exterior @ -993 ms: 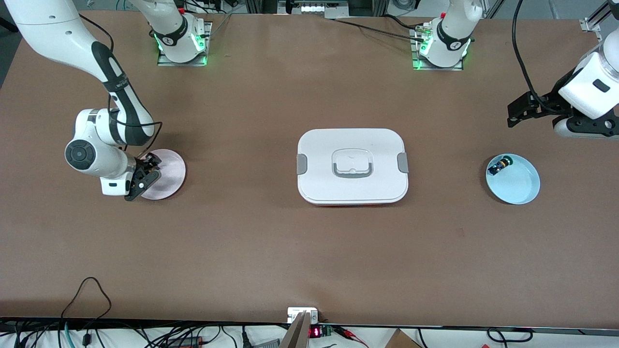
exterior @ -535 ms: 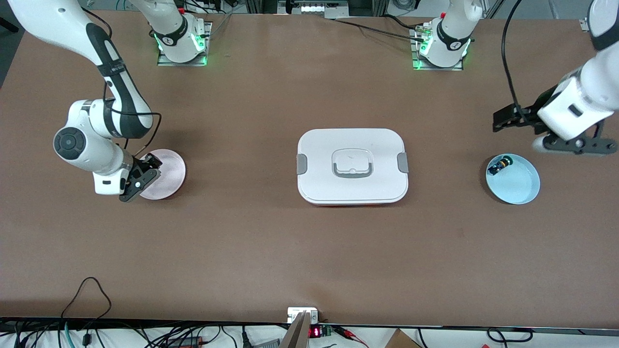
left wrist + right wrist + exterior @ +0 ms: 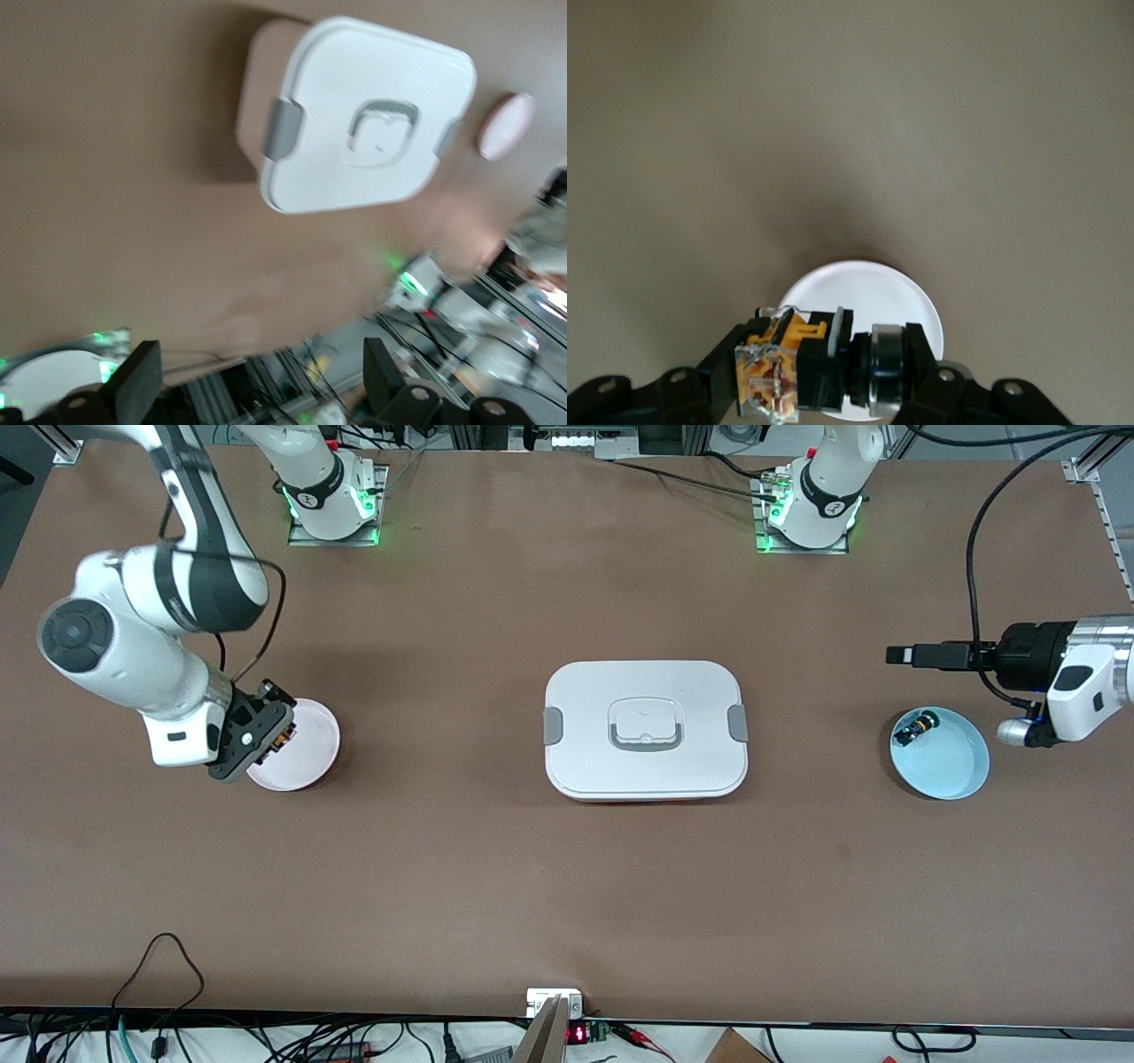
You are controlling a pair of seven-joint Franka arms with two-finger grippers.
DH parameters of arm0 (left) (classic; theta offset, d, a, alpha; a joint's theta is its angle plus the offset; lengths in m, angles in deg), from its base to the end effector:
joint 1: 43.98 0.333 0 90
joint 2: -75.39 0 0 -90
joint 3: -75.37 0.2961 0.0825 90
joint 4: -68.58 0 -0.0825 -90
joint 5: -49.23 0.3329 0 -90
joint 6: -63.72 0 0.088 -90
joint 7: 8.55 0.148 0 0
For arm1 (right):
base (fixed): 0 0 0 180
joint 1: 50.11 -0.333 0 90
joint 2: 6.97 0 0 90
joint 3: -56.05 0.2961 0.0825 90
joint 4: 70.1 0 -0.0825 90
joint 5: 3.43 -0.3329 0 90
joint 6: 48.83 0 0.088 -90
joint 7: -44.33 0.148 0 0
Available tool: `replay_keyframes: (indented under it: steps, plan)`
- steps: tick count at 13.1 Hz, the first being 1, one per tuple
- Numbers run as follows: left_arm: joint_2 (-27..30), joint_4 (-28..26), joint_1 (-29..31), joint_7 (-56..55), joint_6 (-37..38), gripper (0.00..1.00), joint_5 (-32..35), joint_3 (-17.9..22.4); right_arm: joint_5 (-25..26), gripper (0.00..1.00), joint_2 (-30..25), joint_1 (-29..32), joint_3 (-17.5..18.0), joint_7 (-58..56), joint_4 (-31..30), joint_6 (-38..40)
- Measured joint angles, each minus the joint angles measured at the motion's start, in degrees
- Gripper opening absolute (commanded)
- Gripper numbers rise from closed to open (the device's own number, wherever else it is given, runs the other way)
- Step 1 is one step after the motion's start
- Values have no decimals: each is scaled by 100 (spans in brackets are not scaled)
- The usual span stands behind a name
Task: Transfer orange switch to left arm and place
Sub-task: 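Lift the switch with the right gripper while the left gripper rises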
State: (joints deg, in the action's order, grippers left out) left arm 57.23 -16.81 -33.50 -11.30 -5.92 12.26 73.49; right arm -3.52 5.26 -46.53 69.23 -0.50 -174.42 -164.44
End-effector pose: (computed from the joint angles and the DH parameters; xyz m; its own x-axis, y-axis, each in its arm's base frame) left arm 0.5214 -0.0221 0.4531 0.8556 -0.0472 -0.5155 0.3004 -0.7657 0.5687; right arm 0.5563 0.0889 0.3835 0.5864 0.8096 0.0273 0.8098 -0.5851 -0.0430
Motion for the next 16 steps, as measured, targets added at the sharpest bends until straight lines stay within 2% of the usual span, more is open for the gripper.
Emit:
replay_keyframes:
  steps: [3,6,10,13,16]
  plan:
    - [-409,-268,105,195,105,100,-1642,-11,-424,13,-179,-58,123,-467,465,340]
    - [-462,-708,121,970,-310,100,-2935,-128,-1546,13,-241,-316,146,-1175,670,341]
    - [-458,-1103,70,1809,-1289,100,-4143,-791,-2881,13,-426,-926,181,-2167,819,294]
    - [-466,-1804,2,2533,-1967,100,-5113,-1275,-4342,13,-430,-1339,189,-2988,840,273]
    - [-469,-2409,-55,3315,-2541,100,-6023,-1974,-5880,13,-262,-1572,186,-3696,833,276]
